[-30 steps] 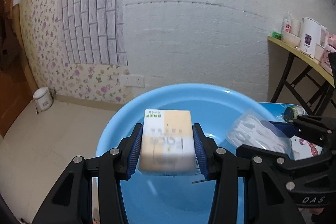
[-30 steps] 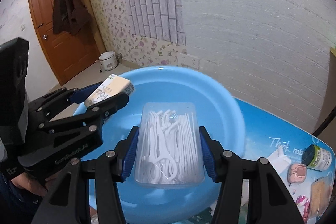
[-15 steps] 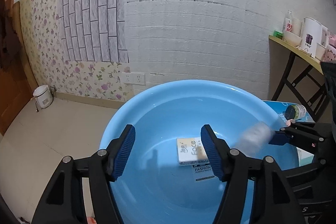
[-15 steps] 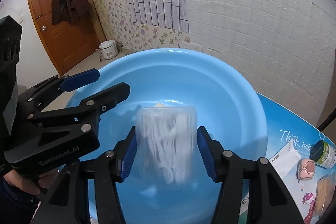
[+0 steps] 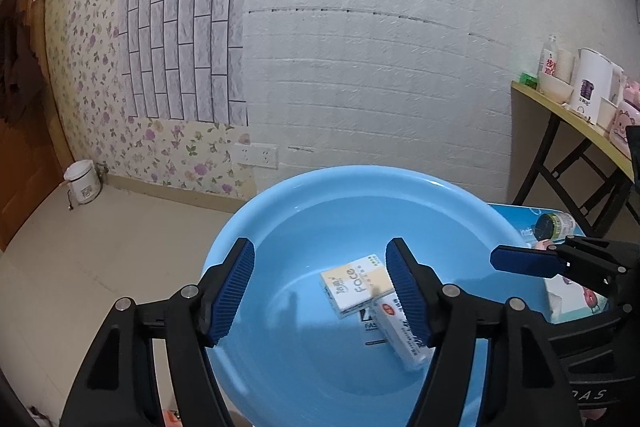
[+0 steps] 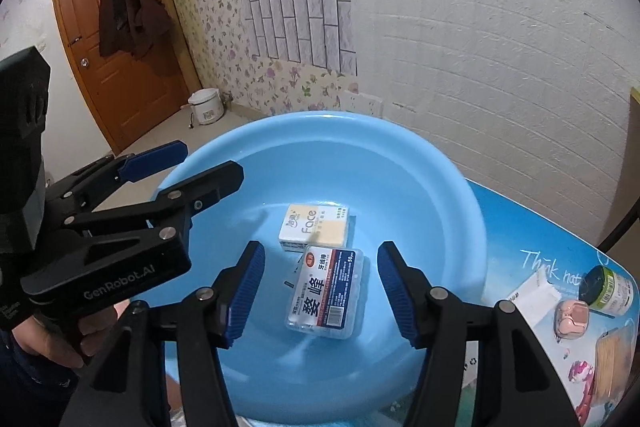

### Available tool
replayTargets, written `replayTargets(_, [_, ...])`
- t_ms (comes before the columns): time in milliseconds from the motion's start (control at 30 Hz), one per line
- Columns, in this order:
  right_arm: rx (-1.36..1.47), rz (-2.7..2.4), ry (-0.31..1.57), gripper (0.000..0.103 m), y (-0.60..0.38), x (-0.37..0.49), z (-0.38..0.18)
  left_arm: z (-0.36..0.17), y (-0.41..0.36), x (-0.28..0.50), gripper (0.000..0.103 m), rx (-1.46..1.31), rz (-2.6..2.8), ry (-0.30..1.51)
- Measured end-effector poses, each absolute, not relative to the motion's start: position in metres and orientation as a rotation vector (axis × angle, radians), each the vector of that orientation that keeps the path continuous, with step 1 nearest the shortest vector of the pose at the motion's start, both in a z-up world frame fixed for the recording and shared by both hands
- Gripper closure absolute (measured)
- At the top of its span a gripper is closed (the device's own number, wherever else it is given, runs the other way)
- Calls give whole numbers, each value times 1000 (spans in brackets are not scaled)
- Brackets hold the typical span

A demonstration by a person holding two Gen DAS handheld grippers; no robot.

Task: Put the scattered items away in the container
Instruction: 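Open both grippers to drop the items and withdraw from the basin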

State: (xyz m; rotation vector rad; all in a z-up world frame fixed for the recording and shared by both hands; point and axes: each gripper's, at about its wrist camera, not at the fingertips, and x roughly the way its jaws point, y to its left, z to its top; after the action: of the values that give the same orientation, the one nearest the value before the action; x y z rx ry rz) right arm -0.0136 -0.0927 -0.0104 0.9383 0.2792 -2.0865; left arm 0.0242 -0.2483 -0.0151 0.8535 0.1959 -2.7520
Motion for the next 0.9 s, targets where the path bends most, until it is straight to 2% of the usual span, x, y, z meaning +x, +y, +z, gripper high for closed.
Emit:
replayTargets(267, [904,-2180,265,42,-64,-2,4,-1,-221,32,24,818,-2820,167])
replayTargets(333, [887,-2202,245,37,-49,2,8,4,-208,34,20,813,-2846,157])
replayTargets(400, [865,-2233,210,25,-33,5,12,8,-196,36,14,806,-2871,141])
replayTargets(467, [859,-2254,160,21,-20,5,14,12,-185,39,8,797,-2895,126])
replayTargets(600, [856,-2287,45,20,15,5,17,17,-160,43,0,780,-2935,124])
replayTargets(733, [850,-2349,-21,20,55,9,15,21,-138,46,0,774,-2980,137])
replayTargets(767, [853,-2351,-42,13,66,8,15,22,-133,46,0,773,-2986,142])
replayTargets(800, [860,-2351,-57,0,74,8,14,23,-128,45,0,773,-2995,152])
replayTargets(900, [817,-2378,-79,0,101,10,14,25,-111,44,0,775,-3027,184])
